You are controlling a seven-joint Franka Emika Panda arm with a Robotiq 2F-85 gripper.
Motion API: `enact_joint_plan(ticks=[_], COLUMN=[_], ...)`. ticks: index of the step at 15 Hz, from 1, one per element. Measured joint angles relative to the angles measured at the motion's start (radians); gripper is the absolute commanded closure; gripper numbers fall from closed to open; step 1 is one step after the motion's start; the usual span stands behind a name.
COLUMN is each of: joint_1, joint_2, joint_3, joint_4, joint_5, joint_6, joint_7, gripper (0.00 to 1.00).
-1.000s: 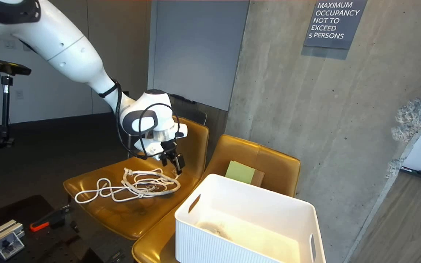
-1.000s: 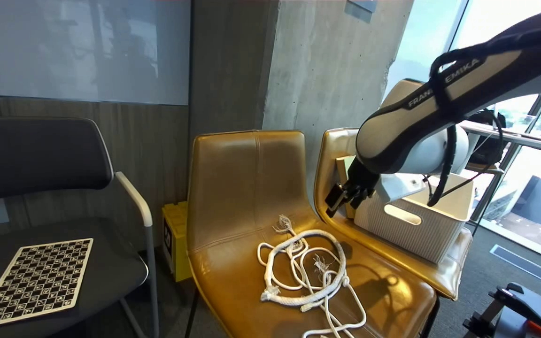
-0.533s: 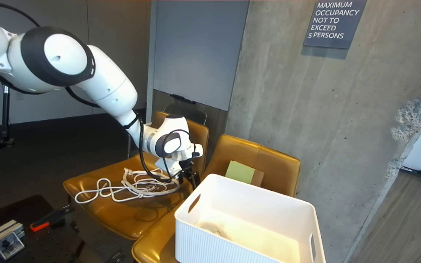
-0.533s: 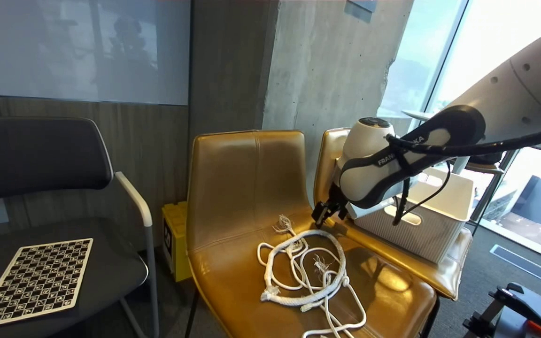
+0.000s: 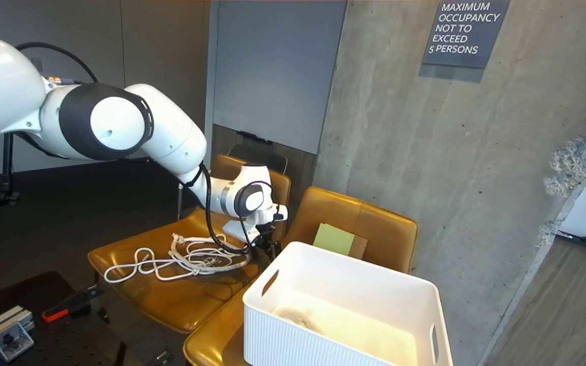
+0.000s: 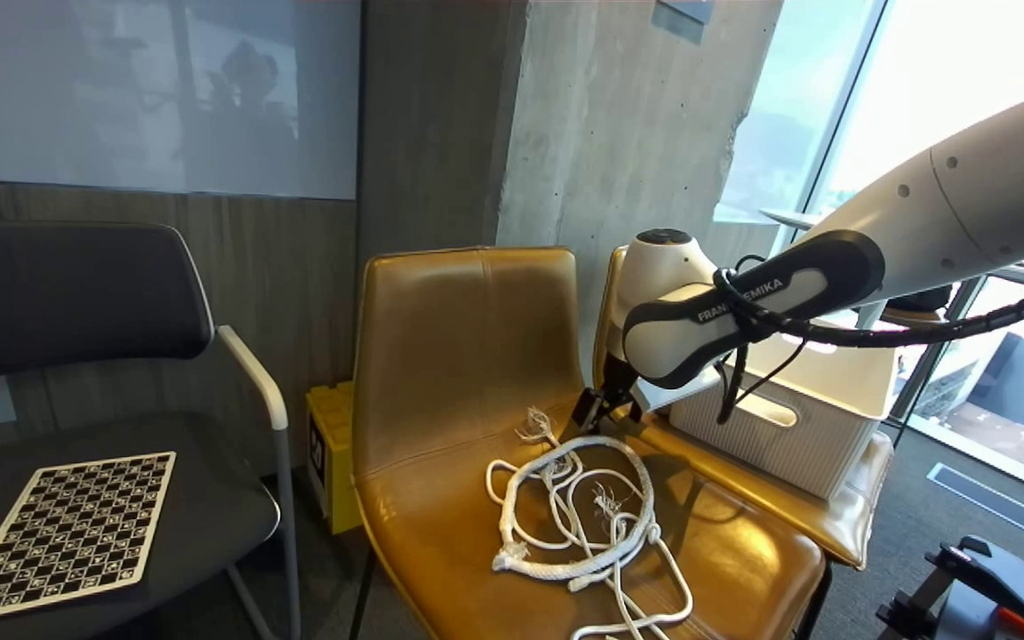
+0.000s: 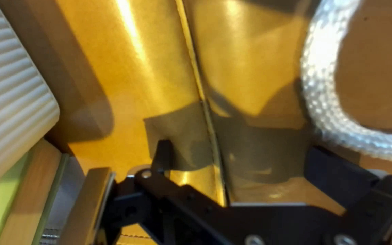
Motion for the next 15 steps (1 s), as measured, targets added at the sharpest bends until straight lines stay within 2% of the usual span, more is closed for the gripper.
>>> enact_joint_plan(ticks=[4, 6, 11, 15], joint_1=[0.026, 0.065, 0.169, 0.178], joint_2=[-0.012, -0.034, -0.143, -0.193], joint_3=[0.035, 0.055, 0.054, 0.037], joint_4=[0.003, -0.025, -0.16, -0.218], joint_5=[-0.06, -0.082, -0.15, -0.179], joint_6=[0.012, 0.054, 0.168, 0.177], joint_7=[0.012, 0.017, 0.062, 0.066], gripper=[0.0, 0.0, 0.0, 0.0])
